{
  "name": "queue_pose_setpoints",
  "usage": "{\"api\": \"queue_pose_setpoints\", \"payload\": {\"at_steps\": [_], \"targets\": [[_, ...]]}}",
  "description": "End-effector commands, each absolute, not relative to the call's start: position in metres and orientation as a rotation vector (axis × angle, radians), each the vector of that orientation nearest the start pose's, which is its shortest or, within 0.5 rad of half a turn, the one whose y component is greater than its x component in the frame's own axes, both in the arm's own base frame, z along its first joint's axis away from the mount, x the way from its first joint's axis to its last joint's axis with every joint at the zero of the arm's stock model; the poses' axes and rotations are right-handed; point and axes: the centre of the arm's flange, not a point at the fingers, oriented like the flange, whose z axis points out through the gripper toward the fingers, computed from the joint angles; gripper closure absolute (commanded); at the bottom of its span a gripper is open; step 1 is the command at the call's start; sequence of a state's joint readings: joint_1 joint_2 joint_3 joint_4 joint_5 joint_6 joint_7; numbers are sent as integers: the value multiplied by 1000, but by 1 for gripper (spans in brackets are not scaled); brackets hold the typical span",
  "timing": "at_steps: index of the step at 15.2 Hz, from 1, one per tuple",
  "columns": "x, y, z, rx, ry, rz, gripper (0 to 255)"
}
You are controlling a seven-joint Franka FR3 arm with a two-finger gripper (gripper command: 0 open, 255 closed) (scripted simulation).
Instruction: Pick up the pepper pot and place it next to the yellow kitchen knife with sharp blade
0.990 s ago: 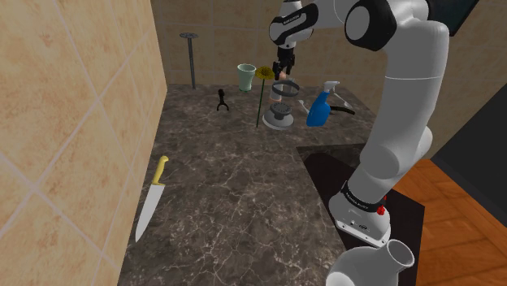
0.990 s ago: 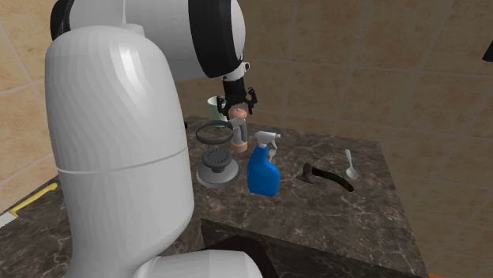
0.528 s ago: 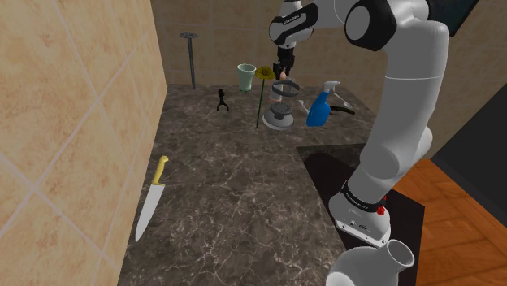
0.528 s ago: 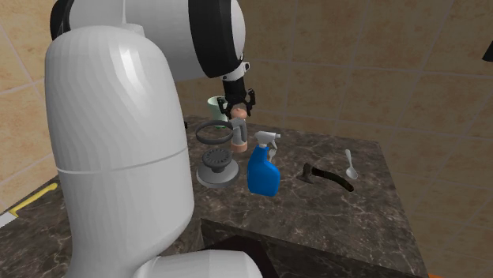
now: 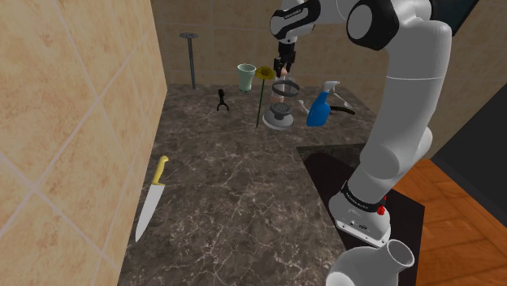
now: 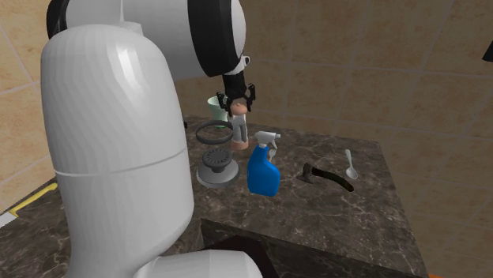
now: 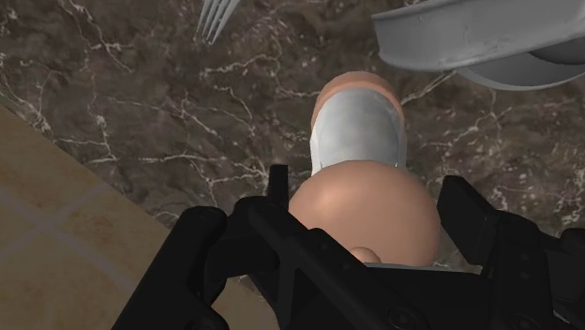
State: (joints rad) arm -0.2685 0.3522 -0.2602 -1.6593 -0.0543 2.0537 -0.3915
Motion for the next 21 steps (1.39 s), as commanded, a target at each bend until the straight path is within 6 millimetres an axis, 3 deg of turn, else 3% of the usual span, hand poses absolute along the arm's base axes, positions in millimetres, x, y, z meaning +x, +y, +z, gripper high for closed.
{"api": "queue_pose_setpoints", "payload": {"at_steps": [1, 21], "targets": [[577, -320, 426, -3284, 157, 22, 255], [577, -320, 532, -3284, 157, 22, 255]]}}
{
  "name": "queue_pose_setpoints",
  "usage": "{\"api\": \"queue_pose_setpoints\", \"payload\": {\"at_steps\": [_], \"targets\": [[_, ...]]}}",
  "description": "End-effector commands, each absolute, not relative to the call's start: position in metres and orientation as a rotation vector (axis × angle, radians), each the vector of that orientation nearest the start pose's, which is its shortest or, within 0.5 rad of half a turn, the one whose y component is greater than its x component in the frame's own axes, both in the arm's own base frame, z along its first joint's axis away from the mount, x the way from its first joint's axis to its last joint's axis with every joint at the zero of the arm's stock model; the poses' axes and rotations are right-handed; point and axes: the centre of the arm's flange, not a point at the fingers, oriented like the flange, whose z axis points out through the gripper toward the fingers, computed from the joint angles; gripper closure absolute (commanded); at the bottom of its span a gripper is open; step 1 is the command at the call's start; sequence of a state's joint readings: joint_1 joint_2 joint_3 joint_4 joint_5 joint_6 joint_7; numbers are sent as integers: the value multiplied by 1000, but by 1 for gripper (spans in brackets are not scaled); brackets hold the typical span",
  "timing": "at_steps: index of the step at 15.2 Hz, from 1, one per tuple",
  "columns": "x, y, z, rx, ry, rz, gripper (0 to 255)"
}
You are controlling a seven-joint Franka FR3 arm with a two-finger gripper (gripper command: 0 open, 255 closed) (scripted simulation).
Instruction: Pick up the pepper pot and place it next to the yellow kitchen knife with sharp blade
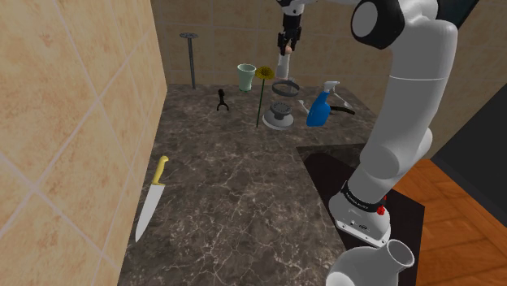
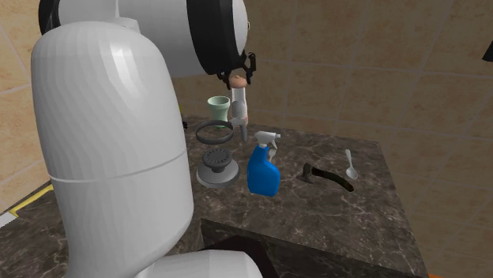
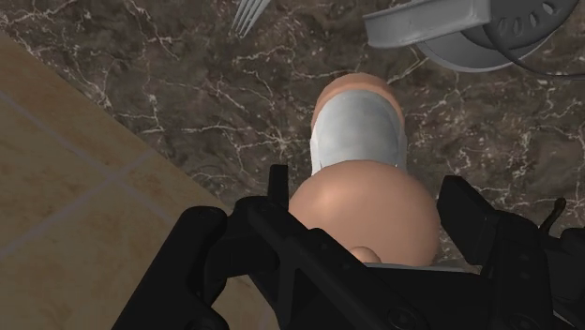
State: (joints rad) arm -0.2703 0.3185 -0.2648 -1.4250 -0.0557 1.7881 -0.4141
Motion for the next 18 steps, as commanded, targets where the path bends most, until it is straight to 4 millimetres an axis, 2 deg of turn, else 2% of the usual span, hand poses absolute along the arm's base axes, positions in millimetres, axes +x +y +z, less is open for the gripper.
{"api": "queue_pose_setpoints", "payload": {"at_steps": [1, 18], "targets": [[577, -320, 537, -3284, 157, 22, 255], [577, -320, 627, -3284, 157, 22, 255]]}}
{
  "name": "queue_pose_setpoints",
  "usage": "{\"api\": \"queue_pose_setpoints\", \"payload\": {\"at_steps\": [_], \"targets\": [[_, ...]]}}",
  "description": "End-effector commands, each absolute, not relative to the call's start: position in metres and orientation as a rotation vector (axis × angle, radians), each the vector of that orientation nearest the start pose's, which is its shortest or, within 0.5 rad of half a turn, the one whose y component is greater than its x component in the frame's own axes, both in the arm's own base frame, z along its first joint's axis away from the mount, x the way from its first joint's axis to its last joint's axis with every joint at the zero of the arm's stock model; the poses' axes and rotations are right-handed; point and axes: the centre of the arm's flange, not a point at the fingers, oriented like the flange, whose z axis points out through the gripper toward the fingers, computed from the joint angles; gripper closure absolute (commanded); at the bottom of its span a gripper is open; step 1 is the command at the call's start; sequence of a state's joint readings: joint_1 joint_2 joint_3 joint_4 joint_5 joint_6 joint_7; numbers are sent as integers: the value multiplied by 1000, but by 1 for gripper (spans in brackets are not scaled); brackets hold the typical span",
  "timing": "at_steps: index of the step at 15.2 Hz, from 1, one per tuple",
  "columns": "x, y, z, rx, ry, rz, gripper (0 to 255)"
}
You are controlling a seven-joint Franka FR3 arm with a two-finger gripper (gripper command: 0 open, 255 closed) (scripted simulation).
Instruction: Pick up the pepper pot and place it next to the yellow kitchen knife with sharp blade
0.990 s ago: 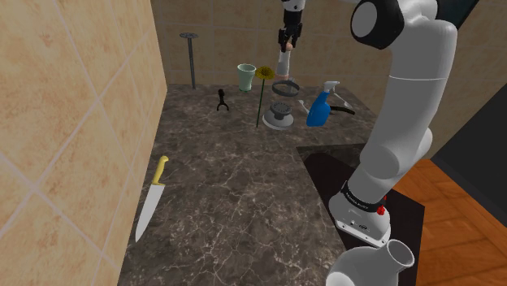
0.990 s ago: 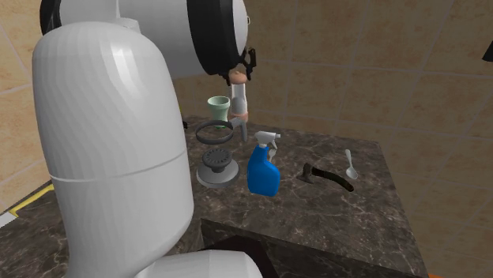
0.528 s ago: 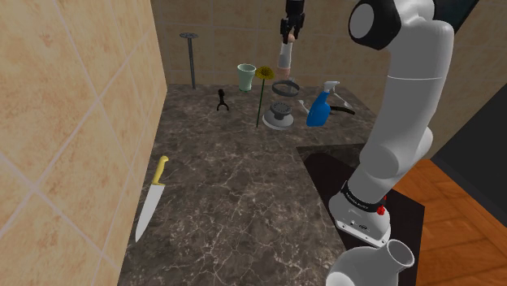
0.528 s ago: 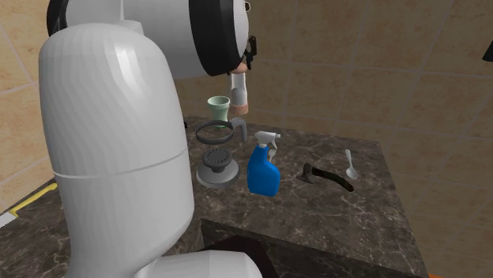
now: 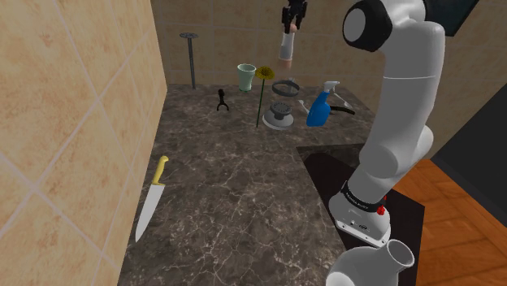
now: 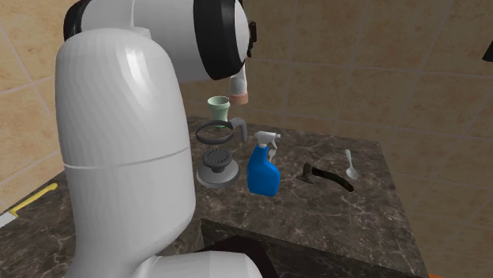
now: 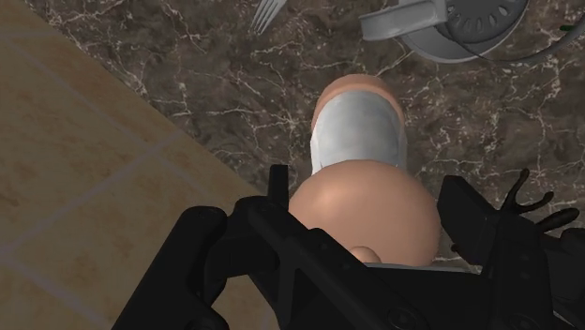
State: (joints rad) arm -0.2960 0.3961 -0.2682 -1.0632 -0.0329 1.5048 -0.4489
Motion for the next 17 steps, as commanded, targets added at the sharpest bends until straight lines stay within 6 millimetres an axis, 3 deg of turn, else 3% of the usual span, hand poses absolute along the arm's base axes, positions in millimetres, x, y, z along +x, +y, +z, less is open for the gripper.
{"api": "queue_pose_setpoints", "payload": {"at_steps": [1, 6, 17], "targets": [[577, -320, 632, -3284, 157, 22, 255], [577, -320, 656, -3284, 157, 22, 255], [528, -183, 656, -3284, 157, 22, 255]]}}
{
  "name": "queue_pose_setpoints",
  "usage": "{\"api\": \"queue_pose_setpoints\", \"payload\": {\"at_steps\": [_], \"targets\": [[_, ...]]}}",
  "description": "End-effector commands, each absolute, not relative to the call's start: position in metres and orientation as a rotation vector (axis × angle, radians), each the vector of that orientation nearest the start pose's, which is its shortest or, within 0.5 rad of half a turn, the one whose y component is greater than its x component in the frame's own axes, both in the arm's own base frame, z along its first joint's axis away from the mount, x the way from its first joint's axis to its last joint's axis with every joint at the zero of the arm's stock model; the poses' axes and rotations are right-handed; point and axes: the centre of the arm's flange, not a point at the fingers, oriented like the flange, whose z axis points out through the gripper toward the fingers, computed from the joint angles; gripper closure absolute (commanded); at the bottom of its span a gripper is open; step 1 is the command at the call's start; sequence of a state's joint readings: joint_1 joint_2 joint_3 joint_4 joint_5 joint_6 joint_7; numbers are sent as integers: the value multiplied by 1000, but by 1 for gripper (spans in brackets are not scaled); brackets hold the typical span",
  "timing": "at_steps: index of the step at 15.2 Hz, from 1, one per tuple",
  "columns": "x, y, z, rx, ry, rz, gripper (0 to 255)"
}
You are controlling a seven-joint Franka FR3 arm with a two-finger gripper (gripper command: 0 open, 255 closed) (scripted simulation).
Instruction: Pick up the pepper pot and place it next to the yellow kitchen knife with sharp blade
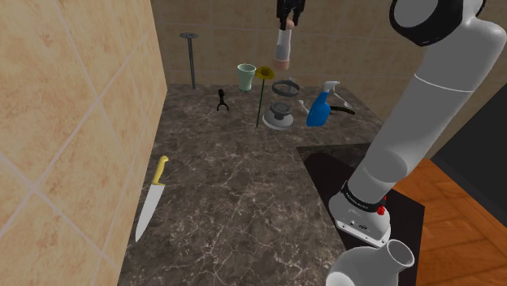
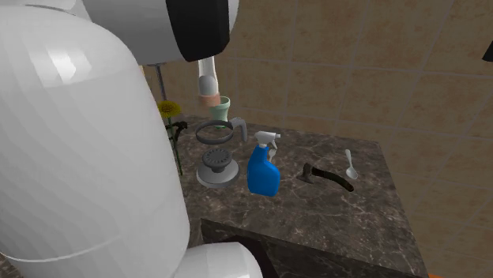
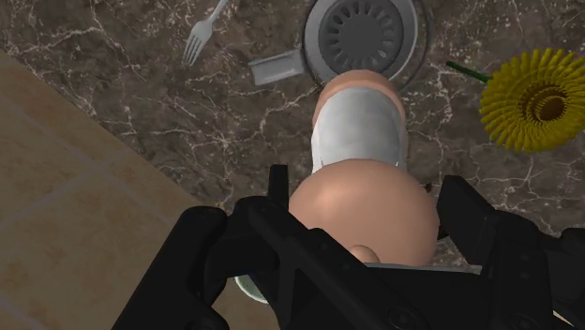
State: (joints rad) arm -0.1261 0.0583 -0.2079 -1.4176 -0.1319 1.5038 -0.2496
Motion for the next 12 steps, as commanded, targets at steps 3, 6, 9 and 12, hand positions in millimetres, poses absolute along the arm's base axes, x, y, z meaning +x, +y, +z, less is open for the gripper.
{"api": "queue_pose_setpoints", "payload": {"at_steps": [3, 6, 9, 12], "targets": [[515, -146, 657, -3284, 157, 22, 255], [502, -109, 657, -3284, 157, 22, 255], [488, -71, 657, -3284, 157, 22, 255], [475, -34, 657, -3284, 157, 22, 255]]}}
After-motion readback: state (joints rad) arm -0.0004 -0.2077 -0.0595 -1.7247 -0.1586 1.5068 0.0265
